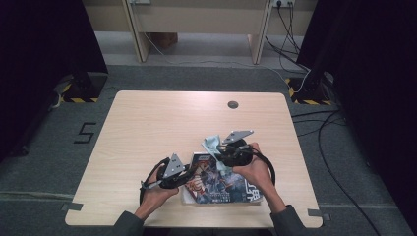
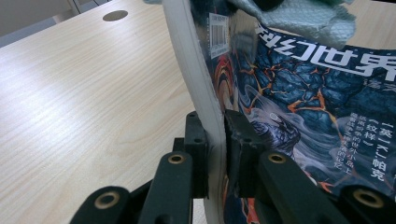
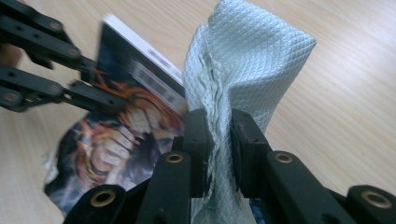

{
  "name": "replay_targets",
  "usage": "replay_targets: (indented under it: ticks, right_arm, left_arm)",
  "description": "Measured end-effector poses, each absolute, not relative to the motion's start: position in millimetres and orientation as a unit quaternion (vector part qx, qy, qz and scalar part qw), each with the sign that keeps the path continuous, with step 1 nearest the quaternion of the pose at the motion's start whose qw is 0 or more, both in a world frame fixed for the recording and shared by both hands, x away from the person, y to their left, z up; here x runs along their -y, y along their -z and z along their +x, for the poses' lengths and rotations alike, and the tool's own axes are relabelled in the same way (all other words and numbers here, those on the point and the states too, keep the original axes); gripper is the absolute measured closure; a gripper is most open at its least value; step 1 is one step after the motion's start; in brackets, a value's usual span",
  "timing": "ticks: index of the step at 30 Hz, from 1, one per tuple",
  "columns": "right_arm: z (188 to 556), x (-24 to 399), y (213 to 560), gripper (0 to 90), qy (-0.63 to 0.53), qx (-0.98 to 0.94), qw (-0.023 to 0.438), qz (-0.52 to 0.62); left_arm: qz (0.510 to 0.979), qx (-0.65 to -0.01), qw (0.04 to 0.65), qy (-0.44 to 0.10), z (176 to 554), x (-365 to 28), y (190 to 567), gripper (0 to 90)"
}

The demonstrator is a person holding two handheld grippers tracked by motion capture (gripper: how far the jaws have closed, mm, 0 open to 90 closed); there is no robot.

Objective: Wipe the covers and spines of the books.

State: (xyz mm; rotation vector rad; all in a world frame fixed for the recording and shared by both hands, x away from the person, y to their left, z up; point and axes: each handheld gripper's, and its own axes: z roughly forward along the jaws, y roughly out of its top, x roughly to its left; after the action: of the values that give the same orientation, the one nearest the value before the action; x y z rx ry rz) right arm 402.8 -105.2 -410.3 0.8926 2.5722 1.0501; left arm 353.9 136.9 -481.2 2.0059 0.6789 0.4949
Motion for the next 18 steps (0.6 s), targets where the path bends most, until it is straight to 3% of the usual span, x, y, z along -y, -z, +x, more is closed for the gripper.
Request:
replay_targets:
  ticks: [10, 18]
  right_arm:
    - [386.8, 71.1, 394.5, 78.1, -0.386, -0.879, 0.108, 0.257]
    - [388.9, 78.0, 395.1, 78.2, -0.382, -0.88, 0.106, 0.26]
  left_arm:
    - [0.817, -0.276, 0.464, -0.204, 353.5, -136.4, 481.3, 79.9]
    - [0.818, -0.271, 0.464, -0.206, 353.2, -136.2, 480.2, 79.9]
